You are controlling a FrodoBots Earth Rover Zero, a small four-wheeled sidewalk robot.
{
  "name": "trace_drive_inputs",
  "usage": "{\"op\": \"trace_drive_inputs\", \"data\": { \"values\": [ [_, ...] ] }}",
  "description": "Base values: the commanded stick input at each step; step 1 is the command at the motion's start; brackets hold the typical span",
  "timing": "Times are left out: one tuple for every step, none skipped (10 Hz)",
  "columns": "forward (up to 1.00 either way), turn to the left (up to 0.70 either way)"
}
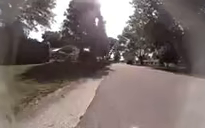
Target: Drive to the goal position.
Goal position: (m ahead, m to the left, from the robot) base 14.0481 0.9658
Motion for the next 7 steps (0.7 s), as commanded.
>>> {"op": "trace_drive_inputs", "data": {
  "values": [
    [1.00, 0.00],
    [1.00, 0.00],
    [1.00, 0.00],
    [1.00, 0.00],
    [1.00, 0.00],
    [1.00, 0.00],
    [1.00, 0.00]
  ]
}}
